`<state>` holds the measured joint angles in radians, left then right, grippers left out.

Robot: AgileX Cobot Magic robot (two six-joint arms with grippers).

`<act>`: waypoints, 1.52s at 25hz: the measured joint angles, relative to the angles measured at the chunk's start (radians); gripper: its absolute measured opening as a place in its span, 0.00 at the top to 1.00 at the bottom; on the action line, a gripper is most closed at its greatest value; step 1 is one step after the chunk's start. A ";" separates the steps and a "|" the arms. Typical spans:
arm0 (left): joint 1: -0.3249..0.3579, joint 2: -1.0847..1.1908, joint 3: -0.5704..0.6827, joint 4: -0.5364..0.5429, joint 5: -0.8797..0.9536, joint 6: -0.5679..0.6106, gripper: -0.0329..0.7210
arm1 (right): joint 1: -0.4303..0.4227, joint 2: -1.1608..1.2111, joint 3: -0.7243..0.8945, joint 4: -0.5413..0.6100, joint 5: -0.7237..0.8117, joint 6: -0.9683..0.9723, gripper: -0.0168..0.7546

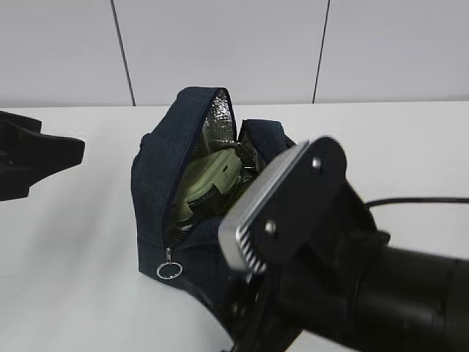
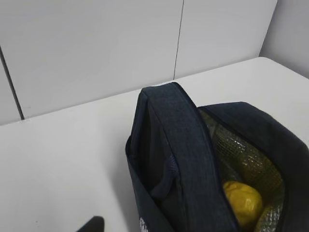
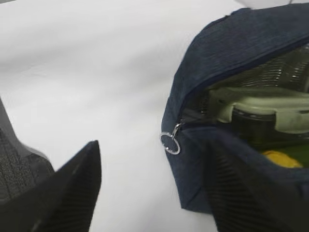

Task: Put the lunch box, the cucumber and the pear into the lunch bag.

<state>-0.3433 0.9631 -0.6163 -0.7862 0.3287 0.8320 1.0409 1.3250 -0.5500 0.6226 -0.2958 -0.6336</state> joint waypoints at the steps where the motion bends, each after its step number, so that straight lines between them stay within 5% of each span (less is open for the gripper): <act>1: 0.000 -0.006 0.001 0.000 -0.002 0.000 0.39 | 0.011 0.026 0.007 -0.002 -0.021 0.032 0.34; 13: 0.000 -0.020 0.003 0.001 -0.006 0.001 0.41 | 0.018 0.485 -0.015 -0.285 -0.360 0.463 0.40; 38: 0.000 -0.020 0.003 0.001 0.033 0.001 0.43 | 0.018 0.712 -0.238 -0.070 -0.431 0.391 0.42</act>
<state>-0.3433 0.9435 -0.6132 -0.7853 0.3616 0.8331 1.0585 2.0375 -0.7880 0.5531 -0.7264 -0.2422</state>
